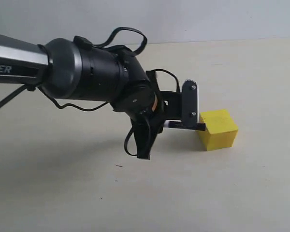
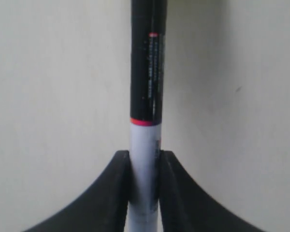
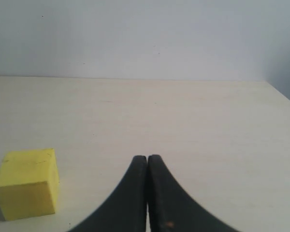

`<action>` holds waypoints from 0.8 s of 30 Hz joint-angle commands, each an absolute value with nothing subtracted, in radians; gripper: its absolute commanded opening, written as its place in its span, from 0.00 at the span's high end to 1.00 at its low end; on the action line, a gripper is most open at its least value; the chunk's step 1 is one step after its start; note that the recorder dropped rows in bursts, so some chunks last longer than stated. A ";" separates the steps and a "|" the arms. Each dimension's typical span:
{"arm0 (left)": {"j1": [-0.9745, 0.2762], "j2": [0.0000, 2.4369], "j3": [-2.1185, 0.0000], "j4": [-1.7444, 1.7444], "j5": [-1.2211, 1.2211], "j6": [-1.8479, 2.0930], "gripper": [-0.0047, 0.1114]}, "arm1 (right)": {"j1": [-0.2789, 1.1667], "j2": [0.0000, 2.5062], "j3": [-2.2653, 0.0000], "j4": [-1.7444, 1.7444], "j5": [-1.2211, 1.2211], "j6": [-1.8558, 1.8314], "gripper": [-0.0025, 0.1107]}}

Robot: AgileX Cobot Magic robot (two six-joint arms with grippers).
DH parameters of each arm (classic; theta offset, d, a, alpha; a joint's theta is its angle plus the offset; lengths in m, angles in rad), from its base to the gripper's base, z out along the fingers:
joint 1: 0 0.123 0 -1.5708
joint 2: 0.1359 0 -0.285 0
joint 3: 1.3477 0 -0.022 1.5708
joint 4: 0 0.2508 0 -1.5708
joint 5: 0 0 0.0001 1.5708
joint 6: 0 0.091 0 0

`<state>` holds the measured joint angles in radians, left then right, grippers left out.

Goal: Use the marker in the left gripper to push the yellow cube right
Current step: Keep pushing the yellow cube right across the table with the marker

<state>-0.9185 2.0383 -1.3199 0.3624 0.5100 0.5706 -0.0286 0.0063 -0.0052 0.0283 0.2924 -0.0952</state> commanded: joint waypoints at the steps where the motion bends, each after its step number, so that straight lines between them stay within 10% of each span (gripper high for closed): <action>1: -0.924 2.043 -1.349 0.391 0.594 0.547 0.96 | -0.034 0.000 0.000 0.027 0.281 -0.100 0.98; 24: -0.926 2.103 -1.399 0.400 0.522 0.463 0.96 | -0.034 0.000 0.000 0.027 0.281 -0.100 0.98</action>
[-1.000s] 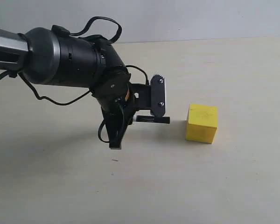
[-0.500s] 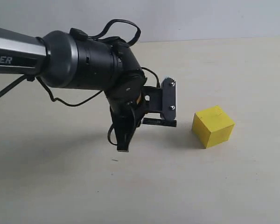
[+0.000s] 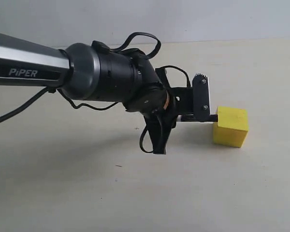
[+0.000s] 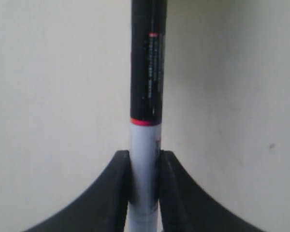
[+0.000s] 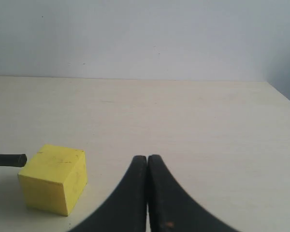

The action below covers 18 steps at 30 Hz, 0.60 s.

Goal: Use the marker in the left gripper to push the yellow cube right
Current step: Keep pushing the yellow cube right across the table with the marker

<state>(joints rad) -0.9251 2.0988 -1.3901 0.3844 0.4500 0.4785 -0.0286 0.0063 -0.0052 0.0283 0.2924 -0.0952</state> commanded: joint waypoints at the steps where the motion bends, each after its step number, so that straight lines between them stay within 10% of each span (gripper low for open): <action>1: -0.924 2.103 -1.399 0.406 0.554 0.463 0.96 | -0.034 0.000 0.000 0.027 0.281 -0.100 0.98; 18: -0.981 2.138 -1.414 0.383 0.526 0.463 0.96 | -0.034 0.000 0.000 0.027 0.281 -0.100 0.98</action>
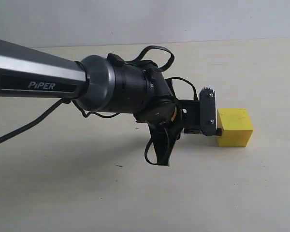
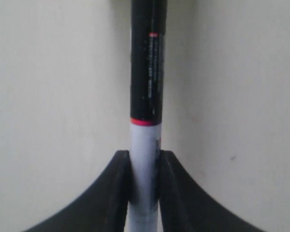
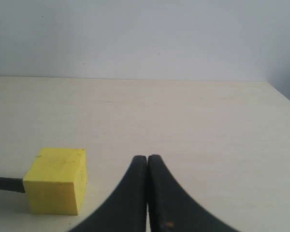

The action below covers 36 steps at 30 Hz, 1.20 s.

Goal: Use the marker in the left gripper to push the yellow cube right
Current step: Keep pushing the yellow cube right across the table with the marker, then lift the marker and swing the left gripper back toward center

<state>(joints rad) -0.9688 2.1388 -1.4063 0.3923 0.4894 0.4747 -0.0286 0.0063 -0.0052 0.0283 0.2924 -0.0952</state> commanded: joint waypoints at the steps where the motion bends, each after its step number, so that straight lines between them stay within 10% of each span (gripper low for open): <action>1: -0.976 2.138 -1.414 0.392 0.560 0.463 0.96 | -0.034 0.000 0.000 0.027 0.281 -0.100 0.98; 36: -0.735 1.890 -1.414 0.255 0.724 -0.583 0.96 | -0.034 0.000 0.000 0.027 0.283 -0.100 0.98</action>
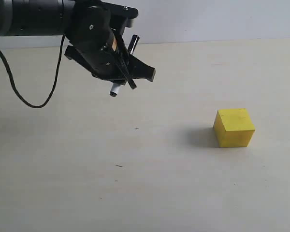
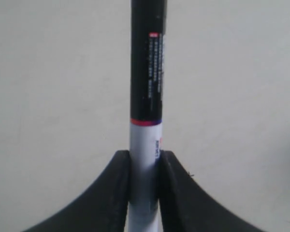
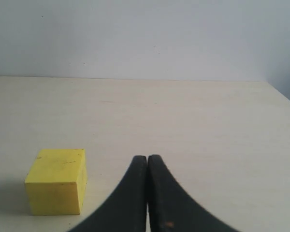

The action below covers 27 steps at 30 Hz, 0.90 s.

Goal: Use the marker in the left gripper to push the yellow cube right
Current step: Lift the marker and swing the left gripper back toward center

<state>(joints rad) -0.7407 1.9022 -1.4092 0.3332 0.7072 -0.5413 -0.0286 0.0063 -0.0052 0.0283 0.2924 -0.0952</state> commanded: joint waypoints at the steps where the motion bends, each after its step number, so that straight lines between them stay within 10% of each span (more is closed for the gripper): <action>1: -0.733 1.890 -1.414 0.233 0.724 -0.583 0.96 | -0.034 0.000 0.000 0.027 0.283 -0.100 0.98; 27: -0.658 1.889 -1.422 -0.072 0.750 -0.552 0.96 | -0.034 0.000 0.000 0.027 0.283 -0.100 0.98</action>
<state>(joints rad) -0.6621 1.9002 -1.4128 -0.0267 0.7399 -0.5715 -0.0286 0.0063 -0.0052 0.0283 0.2924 -0.0952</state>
